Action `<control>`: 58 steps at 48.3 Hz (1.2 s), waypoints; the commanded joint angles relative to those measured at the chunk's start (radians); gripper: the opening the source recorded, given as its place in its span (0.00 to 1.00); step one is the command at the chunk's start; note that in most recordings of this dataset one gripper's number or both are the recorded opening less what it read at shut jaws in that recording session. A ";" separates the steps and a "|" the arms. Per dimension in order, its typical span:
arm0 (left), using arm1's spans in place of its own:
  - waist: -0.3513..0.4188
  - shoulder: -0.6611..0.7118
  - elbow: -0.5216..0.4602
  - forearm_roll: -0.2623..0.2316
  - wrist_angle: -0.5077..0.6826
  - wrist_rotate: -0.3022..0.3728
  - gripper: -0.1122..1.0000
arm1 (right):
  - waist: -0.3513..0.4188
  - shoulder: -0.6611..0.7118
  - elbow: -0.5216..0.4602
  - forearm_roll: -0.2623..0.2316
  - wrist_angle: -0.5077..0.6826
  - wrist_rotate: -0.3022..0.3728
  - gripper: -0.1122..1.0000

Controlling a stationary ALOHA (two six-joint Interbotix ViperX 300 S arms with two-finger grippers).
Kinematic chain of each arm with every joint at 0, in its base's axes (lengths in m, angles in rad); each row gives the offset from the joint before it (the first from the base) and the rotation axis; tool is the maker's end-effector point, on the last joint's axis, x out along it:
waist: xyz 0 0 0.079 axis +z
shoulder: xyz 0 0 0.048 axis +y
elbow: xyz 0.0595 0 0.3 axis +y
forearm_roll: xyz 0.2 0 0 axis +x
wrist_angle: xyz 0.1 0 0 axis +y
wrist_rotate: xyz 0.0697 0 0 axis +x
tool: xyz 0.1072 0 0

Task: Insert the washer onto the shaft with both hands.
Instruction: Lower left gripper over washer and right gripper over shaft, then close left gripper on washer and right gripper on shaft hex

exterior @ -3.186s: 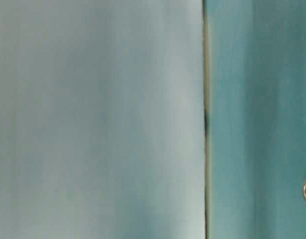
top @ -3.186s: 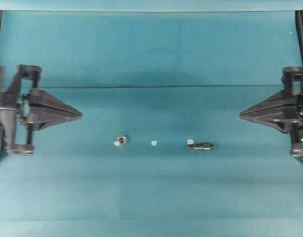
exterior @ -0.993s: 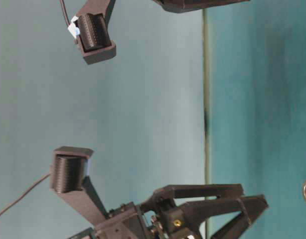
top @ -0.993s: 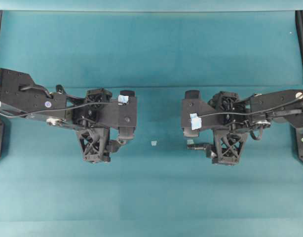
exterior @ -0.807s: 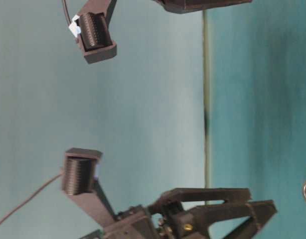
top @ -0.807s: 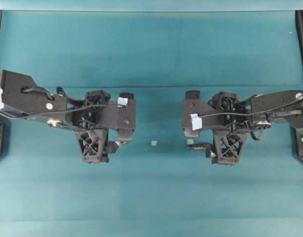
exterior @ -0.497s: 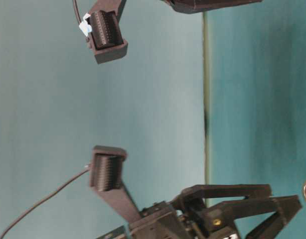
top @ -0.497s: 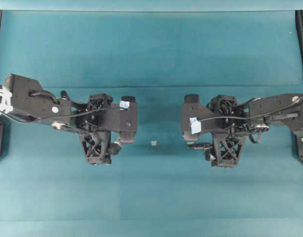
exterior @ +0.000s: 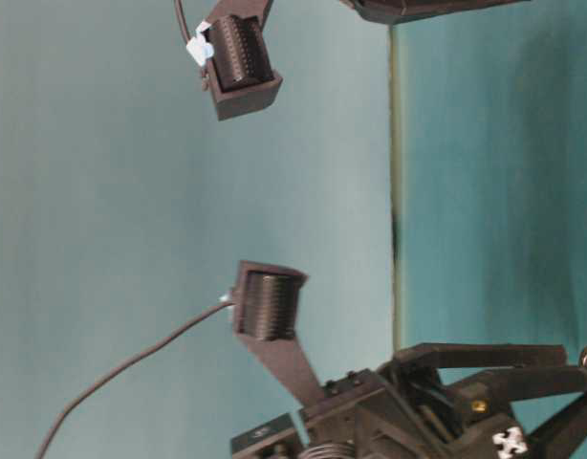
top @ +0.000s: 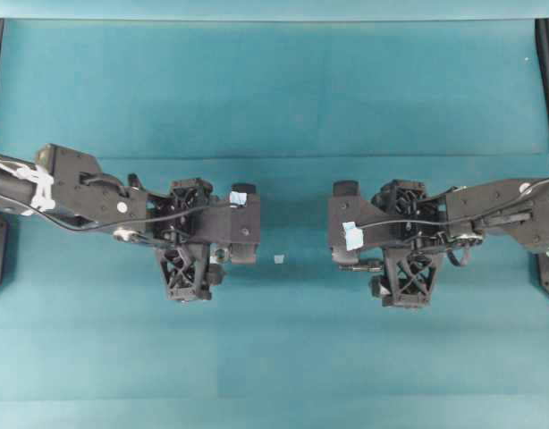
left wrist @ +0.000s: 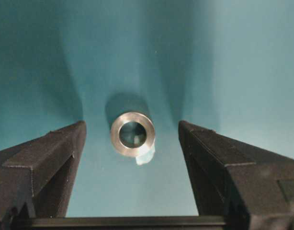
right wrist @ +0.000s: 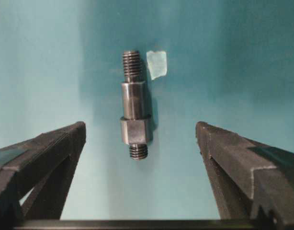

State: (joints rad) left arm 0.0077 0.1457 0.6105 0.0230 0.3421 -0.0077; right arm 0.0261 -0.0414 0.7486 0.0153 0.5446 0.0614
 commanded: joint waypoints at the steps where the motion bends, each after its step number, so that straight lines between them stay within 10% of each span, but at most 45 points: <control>1: 0.000 0.003 -0.012 0.003 -0.012 -0.002 0.82 | 0.005 -0.003 0.002 0.000 -0.014 -0.008 0.91; 58: 0.012 0.012 -0.008 0.003 -0.017 -0.003 0.82 | 0.008 0.052 0.029 -0.002 -0.084 -0.011 0.89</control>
State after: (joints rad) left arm 0.0169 0.1611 0.6090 0.0230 0.3298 -0.0092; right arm 0.0322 0.0138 0.7823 0.0153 0.4633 0.0614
